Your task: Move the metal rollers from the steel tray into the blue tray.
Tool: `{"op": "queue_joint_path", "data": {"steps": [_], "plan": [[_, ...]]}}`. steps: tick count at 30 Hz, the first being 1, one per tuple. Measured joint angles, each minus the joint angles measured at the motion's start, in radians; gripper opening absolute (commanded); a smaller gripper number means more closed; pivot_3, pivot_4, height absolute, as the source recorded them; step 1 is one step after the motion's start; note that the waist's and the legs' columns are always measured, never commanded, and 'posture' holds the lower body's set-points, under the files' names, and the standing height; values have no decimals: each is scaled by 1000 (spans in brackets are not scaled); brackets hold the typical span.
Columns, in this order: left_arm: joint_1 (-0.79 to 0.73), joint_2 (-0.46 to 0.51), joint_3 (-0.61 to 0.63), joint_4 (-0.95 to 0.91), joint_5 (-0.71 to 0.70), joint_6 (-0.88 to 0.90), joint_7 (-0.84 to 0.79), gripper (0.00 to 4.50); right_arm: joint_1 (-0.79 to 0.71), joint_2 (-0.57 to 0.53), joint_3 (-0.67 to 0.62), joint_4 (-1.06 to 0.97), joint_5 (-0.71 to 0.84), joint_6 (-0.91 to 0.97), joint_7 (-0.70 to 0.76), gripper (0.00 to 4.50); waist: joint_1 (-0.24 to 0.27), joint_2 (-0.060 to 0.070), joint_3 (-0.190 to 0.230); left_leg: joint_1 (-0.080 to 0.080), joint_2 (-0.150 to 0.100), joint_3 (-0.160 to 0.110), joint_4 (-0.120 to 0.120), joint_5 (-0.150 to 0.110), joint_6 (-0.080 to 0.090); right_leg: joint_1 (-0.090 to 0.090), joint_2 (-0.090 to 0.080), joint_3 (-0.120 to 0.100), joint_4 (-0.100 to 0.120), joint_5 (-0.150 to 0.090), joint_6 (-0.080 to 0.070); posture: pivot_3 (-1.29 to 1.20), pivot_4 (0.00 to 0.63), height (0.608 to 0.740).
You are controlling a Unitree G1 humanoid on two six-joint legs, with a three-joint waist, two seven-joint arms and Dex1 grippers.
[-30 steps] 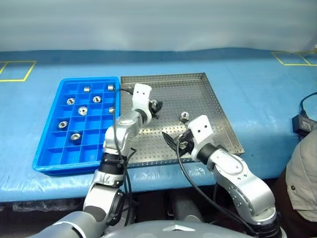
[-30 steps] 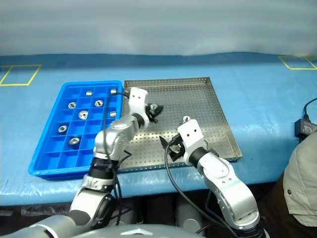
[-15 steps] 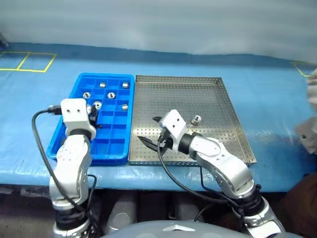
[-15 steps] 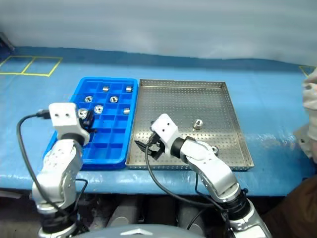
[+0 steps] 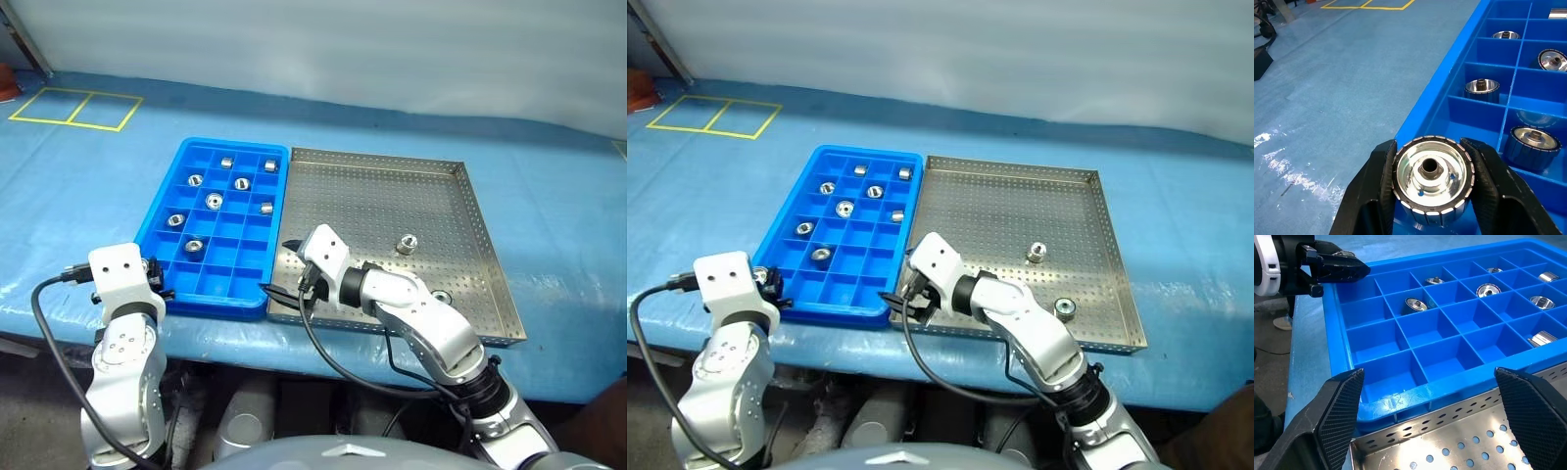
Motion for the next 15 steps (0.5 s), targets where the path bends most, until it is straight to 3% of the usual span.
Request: {"op": "queue_joint_path", "data": {"steps": [1, 9, 15], "plan": [[-2, 1, 0, 0, 0, 5, 0, 1751, 7, -3, -1, -2, 0, 0, -2, 4500, 0, 0, 0, 0, 0, 0, 0, 0, 0, 0, 0, -1, 0, 0, 0, 335, 150, 740], [-56, 0, 0, 2, -2, -10, -1, 4281, 78, -15, -64, -65, 2, 35, -42, 4500, -4, 0, 0, -1, 0, -2, 0, 0, 0, 0, -1, -2, -1, 0, -1, 258, 150, 740], [-140, 11, -60, 28, -56, -86, -80, 4281, 147, -20, -184, -156, 11, 114, -123, 4500, -19, 0, 0, -2, 0, -1, -1, 0, 0, 0, -6, -3, -3, 0, -1, 177, 150, 740]]}}
